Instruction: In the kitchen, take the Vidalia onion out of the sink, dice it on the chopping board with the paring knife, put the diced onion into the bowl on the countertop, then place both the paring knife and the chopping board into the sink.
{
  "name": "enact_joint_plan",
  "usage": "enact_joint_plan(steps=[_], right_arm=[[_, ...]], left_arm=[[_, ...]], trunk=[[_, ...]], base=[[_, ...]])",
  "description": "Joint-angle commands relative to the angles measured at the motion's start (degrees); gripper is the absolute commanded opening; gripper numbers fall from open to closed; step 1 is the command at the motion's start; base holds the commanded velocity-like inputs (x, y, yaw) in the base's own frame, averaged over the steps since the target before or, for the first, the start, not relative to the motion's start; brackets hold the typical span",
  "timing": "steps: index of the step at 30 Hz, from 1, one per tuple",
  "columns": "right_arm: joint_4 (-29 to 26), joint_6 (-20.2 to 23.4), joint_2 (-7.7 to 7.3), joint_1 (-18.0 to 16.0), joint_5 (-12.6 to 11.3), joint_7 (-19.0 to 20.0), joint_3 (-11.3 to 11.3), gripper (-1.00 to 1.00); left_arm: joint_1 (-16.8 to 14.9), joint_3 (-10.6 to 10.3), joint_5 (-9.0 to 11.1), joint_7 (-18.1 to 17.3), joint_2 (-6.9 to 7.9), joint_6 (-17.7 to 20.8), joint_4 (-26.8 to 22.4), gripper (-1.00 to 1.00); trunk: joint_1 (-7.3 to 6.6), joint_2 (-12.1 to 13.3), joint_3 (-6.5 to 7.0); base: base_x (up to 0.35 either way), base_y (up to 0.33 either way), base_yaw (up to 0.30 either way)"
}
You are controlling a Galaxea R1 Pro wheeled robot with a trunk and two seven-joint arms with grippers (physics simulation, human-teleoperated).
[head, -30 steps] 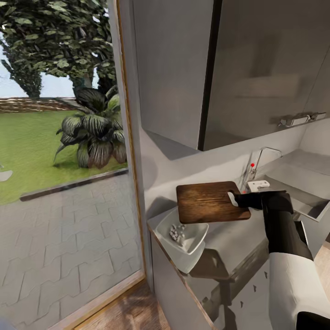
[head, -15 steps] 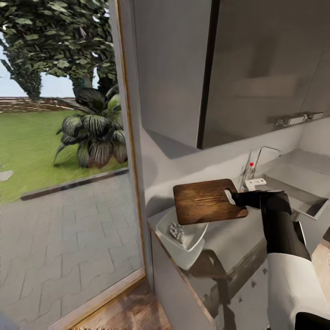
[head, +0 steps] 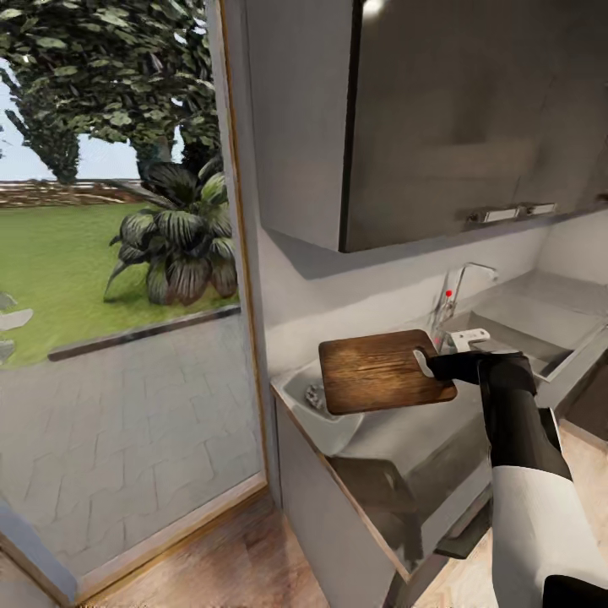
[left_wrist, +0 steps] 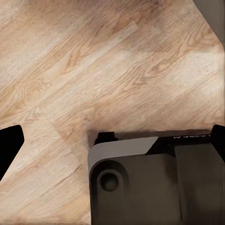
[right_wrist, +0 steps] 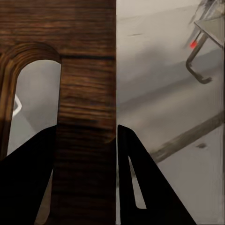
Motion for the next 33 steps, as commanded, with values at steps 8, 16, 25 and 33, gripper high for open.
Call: enact_joint_plan(steps=[8, 16, 25, 33], right_arm=[[-0.1, 0.2, 0.06, -0.1, 0.4, 0.6, 0.0, -1.00], [-0.1, 0.1, 0.07, -0.1, 0.4, 0.6, 0.0, -1.00], [-0.1, 0.1, 0.06, -0.1, 0.4, 0.6, 0.0, -1.00], [-0.1, 0.1, -0.01, -0.1, 0.4, 0.6, 0.0, -1.00]], left_arm=[[-0.1, -0.5, 0.1, 0.3, -0.33, -0.4, 0.3, 1.00], [-0.1, -0.5, 0.1, 0.3, -0.36, -0.4, 0.3, 1.00], [-0.1, -0.5, 0.1, 0.3, -0.38, -0.3, 0.3, 1.00], [-0.1, -0.5, 0.1, 0.3, -0.38, -0.2, 0.3, 1.00]], trunk=[[0.02, -0.1, -0.46], [0.02, -0.1, -0.82], [0.02, -0.1, -1.24], [0.02, -0.1, -1.61]], base=[[-0.061, -0.302, 0.206], [-0.001, -0.317, 0.244], [0.000, -0.320, 0.245], [0.000, -0.292, 0.245]])
